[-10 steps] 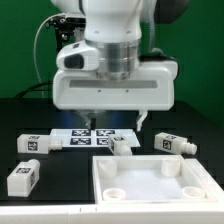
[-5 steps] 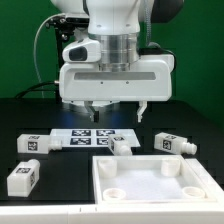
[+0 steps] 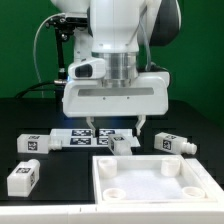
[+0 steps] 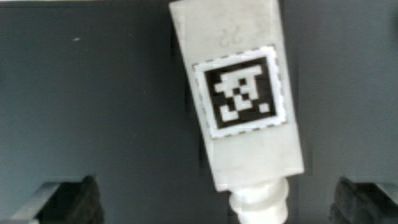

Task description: Assemble square table

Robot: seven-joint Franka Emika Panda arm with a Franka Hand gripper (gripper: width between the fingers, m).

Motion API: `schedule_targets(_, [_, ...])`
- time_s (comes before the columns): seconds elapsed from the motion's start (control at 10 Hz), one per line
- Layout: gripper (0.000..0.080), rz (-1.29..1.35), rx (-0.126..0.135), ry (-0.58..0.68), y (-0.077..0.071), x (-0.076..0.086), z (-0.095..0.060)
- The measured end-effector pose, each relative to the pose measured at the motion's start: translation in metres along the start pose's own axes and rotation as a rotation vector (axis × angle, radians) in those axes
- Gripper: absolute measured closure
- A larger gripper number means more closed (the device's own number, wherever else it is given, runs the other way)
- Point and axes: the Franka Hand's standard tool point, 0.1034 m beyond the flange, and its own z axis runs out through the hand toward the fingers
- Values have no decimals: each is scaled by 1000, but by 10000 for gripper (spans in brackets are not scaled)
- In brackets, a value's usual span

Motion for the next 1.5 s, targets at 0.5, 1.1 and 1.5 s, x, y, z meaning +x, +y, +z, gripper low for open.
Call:
schedule_targets(0.5, [151, -15, -14, 0, -11, -11, 16])
schedule_targets(1.1, [519, -103, -22, -1, -18, -15, 25])
schedule_targets(1.5, [515, -505, -21, -19, -5, 1, 14])
